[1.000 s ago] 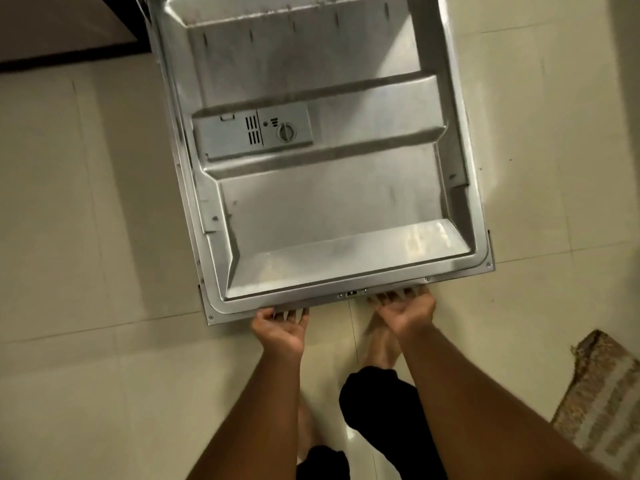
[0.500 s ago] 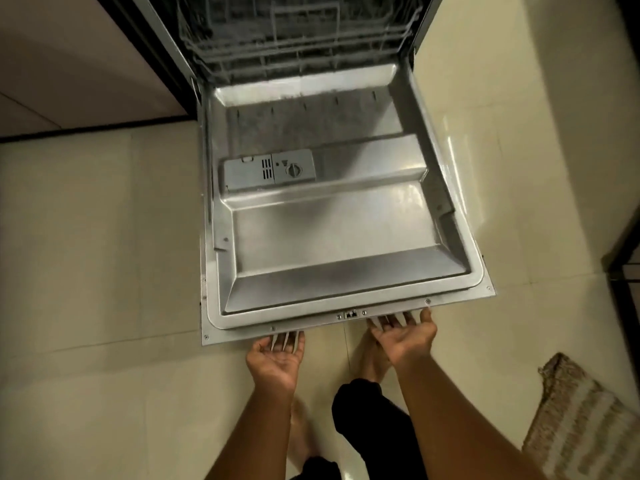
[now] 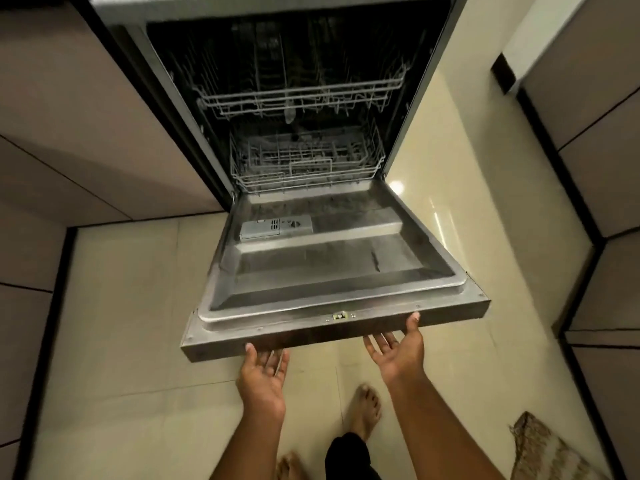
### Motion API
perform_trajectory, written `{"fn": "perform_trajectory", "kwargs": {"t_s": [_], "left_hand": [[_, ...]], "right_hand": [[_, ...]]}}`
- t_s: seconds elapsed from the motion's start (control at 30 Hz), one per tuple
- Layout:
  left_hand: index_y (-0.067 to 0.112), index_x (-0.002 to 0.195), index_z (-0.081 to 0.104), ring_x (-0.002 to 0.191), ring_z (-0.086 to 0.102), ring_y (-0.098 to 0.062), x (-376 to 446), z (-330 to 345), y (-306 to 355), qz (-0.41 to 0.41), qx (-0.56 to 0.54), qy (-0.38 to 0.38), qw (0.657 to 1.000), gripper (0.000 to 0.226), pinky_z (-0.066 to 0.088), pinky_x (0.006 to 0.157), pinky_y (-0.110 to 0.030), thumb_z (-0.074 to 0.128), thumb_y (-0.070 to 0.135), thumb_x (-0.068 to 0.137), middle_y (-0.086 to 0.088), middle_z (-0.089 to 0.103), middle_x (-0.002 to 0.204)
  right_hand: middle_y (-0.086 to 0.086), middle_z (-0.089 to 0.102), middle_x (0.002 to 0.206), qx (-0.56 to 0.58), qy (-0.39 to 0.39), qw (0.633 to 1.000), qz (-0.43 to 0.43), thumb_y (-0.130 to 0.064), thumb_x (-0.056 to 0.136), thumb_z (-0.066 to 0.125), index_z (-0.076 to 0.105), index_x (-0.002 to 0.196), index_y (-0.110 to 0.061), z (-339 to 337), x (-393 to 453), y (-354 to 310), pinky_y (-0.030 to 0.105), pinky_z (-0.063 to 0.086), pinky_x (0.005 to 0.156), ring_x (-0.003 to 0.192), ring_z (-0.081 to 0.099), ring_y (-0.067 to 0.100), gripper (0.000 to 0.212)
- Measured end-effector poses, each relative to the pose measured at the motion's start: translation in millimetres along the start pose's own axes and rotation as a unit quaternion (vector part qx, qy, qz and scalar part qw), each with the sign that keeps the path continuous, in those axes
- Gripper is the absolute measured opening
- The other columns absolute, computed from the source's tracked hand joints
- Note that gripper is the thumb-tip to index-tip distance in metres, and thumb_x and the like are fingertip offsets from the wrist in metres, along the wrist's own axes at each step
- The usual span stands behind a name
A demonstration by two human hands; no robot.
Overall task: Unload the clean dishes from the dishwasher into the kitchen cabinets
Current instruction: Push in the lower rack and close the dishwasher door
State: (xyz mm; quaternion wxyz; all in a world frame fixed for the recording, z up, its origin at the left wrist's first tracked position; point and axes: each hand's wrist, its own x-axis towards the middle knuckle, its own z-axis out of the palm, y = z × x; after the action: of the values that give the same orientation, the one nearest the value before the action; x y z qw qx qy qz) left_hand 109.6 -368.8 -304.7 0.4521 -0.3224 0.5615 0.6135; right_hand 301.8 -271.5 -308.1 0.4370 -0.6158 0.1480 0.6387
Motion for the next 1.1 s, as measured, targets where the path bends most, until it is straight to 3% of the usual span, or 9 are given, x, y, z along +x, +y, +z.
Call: {"fn": "perform_trajectory", "kwargs": {"t_s": [0.1,0.2,0.33,0.43,0.57,0.63,0.73,0.93,1.1], "left_hand": [[0.004,0.116,0.054,0.077,0.068,-0.025,-15,23,16,0.081,0.036,0.005,0.996,0.024,0.061,0.071,-0.035,0.055,0.022,0.099,-0.019,0.061,0.106],[0.005,0.11,0.054,0.06,0.071,-0.016,-27,43,37,0.14,0.066,-0.003,0.988,0.022,0.059,0.056,-0.025,0.061,0.02,0.096,-0.013,0.065,0.087],[0.008,0.091,0.055,0.065,0.073,-0.021,-44,79,76,0.21,0.091,-0.048,0.972,0.019,0.059,0.056,-0.024,0.069,0.022,0.09,-0.015,0.07,0.086],[0.009,0.084,0.051,0.072,0.074,-0.027,-53,112,113,0.219,0.091,-0.094,0.967,0.023,0.061,0.063,-0.028,0.072,0.018,0.087,-0.021,0.071,0.089],[0.0,0.103,0.054,0.069,0.074,-0.024,-68,159,156,0.191,0.09,-0.121,0.97,0.03,0.06,0.06,-0.026,0.073,0.015,0.085,-0.02,0.071,0.091],[-0.005,0.115,0.053,0.075,0.075,-0.027,-74,181,173,0.179,0.086,-0.126,0.972,0.042,0.061,0.062,-0.028,0.074,0.014,0.084,-0.022,0.071,0.095],[-0.006,0.115,0.052,0.078,0.075,-0.029,-79,207,190,0.175,0.085,-0.138,0.971,0.043,0.062,0.064,-0.032,0.074,0.014,0.084,-0.025,0.069,0.102],[-0.009,0.124,0.052,0.085,0.075,-0.028,-82,248,220,0.159,0.128,-0.156,0.966,0.055,0.061,0.061,-0.033,0.074,0.02,0.082,-0.023,0.071,0.103],[-0.001,0.118,0.059,0.086,0.075,-0.023,-84,272,240,0.147,0.194,-0.161,0.956,0.052,0.062,0.06,-0.033,0.074,0.032,0.082,-0.013,0.072,0.109]], "right_hand": [[0.018,0.054,0.13,-0.008,-0.022,0.999,-0.026,-0.049,0.097,0.056,0.044,0.141,-0.013,24,-21,-13,0.055,0.048,0.101,0.117,0.055,0.036,0.058],[0.021,0.06,0.128,-0.029,-0.057,0.996,-0.069,-0.037,0.098,0.058,0.049,0.134,-0.01,45,-36,-26,0.052,0.057,0.088,0.114,0.061,0.038,0.046],[0.024,0.067,0.116,-0.058,-0.094,0.984,-0.143,-0.024,0.099,0.06,0.049,0.13,-0.004,92,-61,-51,0.055,0.059,0.085,0.101,0.07,0.037,0.038],[0.025,0.069,0.111,-0.073,-0.106,0.977,-0.168,-0.023,0.097,0.064,0.053,0.124,0.001,133,-75,-70,0.054,0.06,0.082,0.095,0.072,0.036,0.038],[0.022,0.071,0.106,-0.093,-0.144,0.974,-0.147,-0.023,0.093,0.069,0.064,0.103,-0.001,180,-84,-102,0.053,0.059,0.084,0.097,0.072,0.032,0.025],[0.02,0.072,0.105,-0.11,-0.149,0.971,-0.153,-0.022,0.09,0.072,0.065,0.108,0.0,202,-87,-116,0.053,0.059,0.086,0.097,0.072,0.032,0.03],[0.018,0.074,0.104,-0.143,-0.151,0.965,-0.159,-0.023,0.086,0.076,0.064,0.114,0.0,229,-88,-133,0.055,0.057,0.089,0.093,0.074,0.031,0.039],[0.022,0.074,0.099,-0.141,-0.161,0.963,-0.165,-0.018,0.079,0.083,0.064,0.115,0.003,268,-90,-160,0.054,0.06,0.079,0.087,0.075,0.031,0.045],[0.021,0.072,0.107,-0.146,-0.166,0.958,-0.181,-0.017,0.076,0.085,0.061,0.118,-0.003,300,-93,-170,0.053,0.062,0.073,0.087,0.075,0.031,0.05]]}}
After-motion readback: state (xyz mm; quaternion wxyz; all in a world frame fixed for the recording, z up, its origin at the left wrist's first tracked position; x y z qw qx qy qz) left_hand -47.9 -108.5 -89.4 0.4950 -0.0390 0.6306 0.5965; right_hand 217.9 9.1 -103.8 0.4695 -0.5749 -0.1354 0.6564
